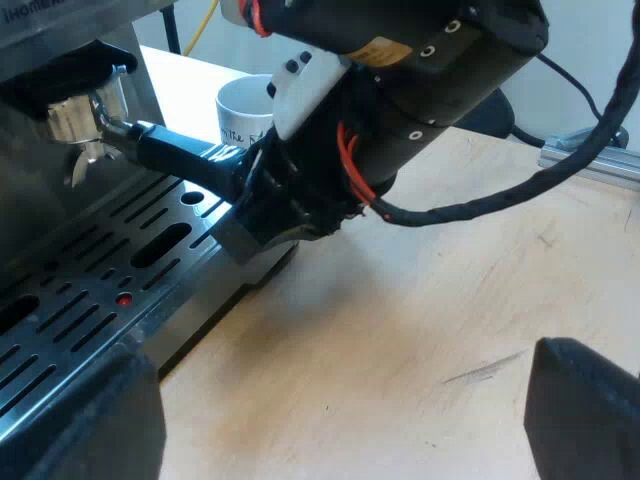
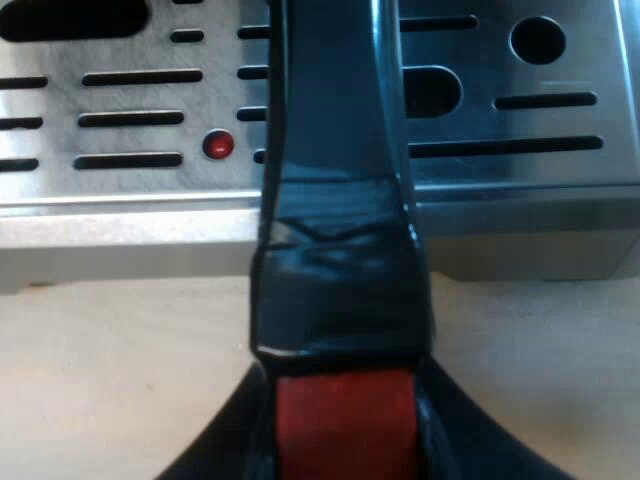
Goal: Grind coffee beans and then tamp
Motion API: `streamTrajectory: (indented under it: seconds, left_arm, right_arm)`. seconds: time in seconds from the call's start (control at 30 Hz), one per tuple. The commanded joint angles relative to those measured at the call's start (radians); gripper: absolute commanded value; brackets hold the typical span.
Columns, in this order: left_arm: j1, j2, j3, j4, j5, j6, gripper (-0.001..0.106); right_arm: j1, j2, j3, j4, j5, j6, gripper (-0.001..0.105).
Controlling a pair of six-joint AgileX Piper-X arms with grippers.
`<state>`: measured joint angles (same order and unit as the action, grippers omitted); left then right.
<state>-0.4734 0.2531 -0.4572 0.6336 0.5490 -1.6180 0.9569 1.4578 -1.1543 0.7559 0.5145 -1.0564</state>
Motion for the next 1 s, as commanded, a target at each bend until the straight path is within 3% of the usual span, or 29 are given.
streamTrajectory:
  seconds: [0.03, 0.73, 1.0]
  left_arm:
    - [-0.004, -0.005, -0.001, -0.003, 0.008, -0.008, 0.079]
    - [-0.004, -0.005, -0.001, -0.003, 0.008, -0.008, 0.079]
    - [-0.004, -0.005, -0.001, -0.003, 0.008, -0.008, 0.079]
  right_arm:
    - [0.030, -0.035, -0.008, 0.042, -0.018, -0.015, 0.000]
    - [0.125, -0.097, -0.008, 0.102, 0.022, -0.013, 0.000]
    - [0.154, -0.111, -0.008, 0.160, 0.039, 0.044, 0.000]
